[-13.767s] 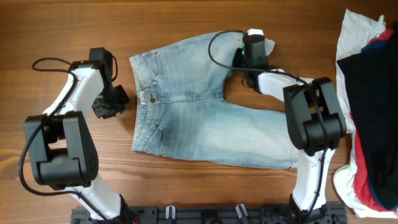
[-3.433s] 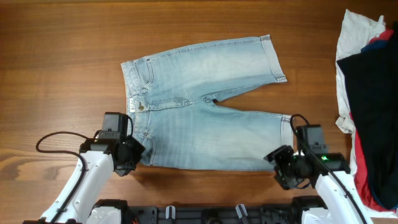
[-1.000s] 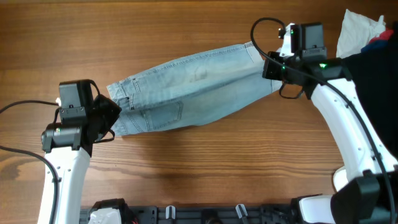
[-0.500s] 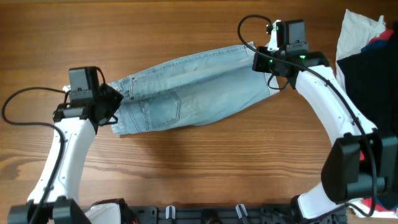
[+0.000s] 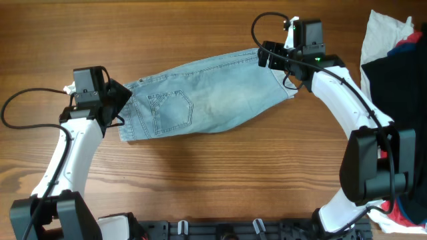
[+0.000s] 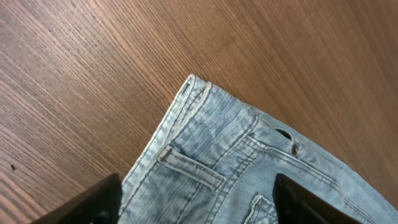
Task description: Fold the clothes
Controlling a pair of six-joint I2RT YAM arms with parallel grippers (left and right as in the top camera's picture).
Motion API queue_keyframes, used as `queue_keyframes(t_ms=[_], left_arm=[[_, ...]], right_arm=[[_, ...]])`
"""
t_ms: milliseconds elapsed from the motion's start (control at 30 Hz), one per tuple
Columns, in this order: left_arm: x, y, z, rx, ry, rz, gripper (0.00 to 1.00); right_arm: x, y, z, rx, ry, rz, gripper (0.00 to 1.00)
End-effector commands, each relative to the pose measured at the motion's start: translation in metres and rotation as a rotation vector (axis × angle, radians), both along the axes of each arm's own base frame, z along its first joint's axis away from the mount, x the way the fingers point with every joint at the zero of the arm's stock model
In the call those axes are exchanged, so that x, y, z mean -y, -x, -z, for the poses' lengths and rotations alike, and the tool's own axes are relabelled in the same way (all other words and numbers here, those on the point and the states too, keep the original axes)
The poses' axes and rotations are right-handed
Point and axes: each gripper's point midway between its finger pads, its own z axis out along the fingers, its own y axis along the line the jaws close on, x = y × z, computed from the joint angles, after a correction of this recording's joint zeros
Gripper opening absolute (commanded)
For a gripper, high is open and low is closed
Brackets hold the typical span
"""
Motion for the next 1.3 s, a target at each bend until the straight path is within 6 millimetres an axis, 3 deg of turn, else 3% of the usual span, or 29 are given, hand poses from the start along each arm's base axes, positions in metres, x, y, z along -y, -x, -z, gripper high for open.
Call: queue_keyframes(t_ms=[0,200,367,533,633,733,967,1133,1200,1267], left_arm=[[-0.006,0.003,0.002,-0.028,-0.023,-0.016,0.82],[0.002,0.04,0.021,-0.197,0.016,-0.002,0.81],[0.006,0.071,0.03,-0.328,0.03,0.002,0.81],[0.006,0.075,0.031,-0.345,0.032,0.001,0.82],[0.007,0.079,0.032,-0.361,0.034,0.002,0.82],[0.007,0.081,0.032,-0.369,0.034,0.002,0.82],[0.007,0.081,0.032,-0.368,0.034,0.001,0.82],[0.007,0.081,0.032,-0.368,0.034,0.002,0.82],[0.007,0.081,0.032,-0.369,0.035,0.001,0.82],[0.007,0.082,0.033,-0.373,0.035,0.002,0.82]], right_arm=[[0.009,0.002,0.007,-0.047,0.032,0.026,0.99],[0.047,0.046,0.036,-0.259,0.184,0.169,1.0],[0.05,0.088,0.058,-0.446,0.128,0.268,0.99],[0.026,0.095,0.088,-0.465,-0.003,0.194,0.91],[0.03,0.102,0.103,-0.49,-0.023,0.267,0.85],[0.033,0.108,0.109,-0.516,-0.033,0.333,0.85],[0.033,0.099,0.122,-0.449,-0.094,0.407,0.79],[0.032,0.091,0.125,-0.403,-0.145,0.457,0.52],[0.034,0.093,0.126,-0.405,-0.134,0.459,0.1],[0.047,0.107,0.131,-0.449,-0.068,0.499,0.04]])
